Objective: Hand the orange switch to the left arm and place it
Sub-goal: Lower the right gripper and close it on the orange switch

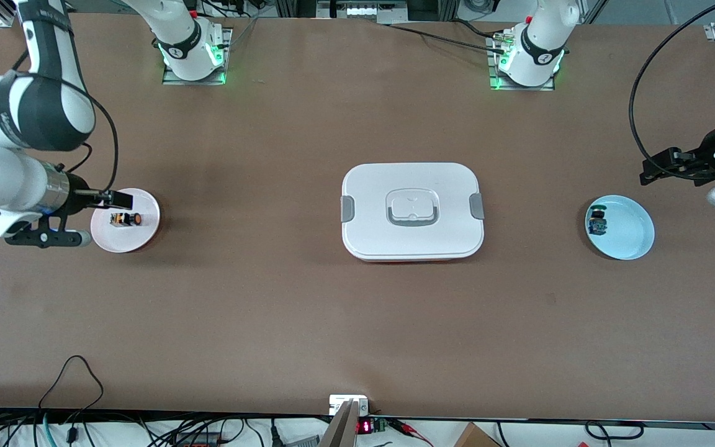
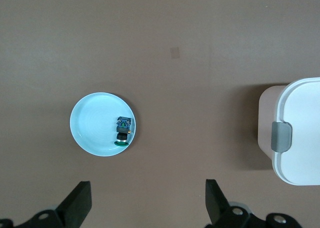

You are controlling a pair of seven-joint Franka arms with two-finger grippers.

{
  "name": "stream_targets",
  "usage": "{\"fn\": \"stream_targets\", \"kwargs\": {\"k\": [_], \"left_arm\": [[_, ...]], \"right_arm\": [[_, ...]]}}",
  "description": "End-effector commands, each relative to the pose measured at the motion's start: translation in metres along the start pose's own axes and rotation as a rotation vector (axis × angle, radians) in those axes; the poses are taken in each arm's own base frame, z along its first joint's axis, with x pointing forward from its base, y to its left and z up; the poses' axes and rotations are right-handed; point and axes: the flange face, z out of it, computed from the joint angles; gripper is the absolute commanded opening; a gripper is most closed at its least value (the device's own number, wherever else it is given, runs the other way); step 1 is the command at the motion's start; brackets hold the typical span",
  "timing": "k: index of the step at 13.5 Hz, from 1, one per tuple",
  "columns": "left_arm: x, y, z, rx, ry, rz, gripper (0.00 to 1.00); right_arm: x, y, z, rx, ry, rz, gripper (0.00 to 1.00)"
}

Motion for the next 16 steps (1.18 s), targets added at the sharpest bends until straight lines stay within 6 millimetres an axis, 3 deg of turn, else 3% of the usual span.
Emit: {"fn": "stream_targets", "kwargs": {"k": [1, 4, 6, 7, 12, 16], "left_arm": [[0.004, 0.002, -0.005, 0.031, -0.007, 0.003, 1.00], [0.003, 0.002, -0.005, 0.031, -0.010, 0.003, 1.00], [0.003, 0.002, -0.005, 0.030, -0.010, 0.003, 1.00], [0.003, 0.002, -0.005, 0.030, -0.010, 0.003, 1.00], [0.003, 0.002, -0.005, 0.030, -0.010, 0.003, 1.00], [0.003, 0.003, -0.005, 0.030, -0.010, 0.005, 1.00]], "right_arm": [[0.008, 0.001, 0.021, -0.019, -0.001, -0.008, 1.00], [0.021, 0.006, 0.053, -0.040, -0.029, -0.005, 1.00], [0.027, 0.025, 0.068, -0.036, -0.043, 0.003, 1.00], [0.028, 0.024, 0.077, -0.036, -0.029, -0.030, 1.00], [0.015, 0.057, 0.137, -0.021, 0.037, -0.048, 1.00], [0.013, 0.081, 0.157, -0.019, 0.059, -0.148, 1.00]]}}
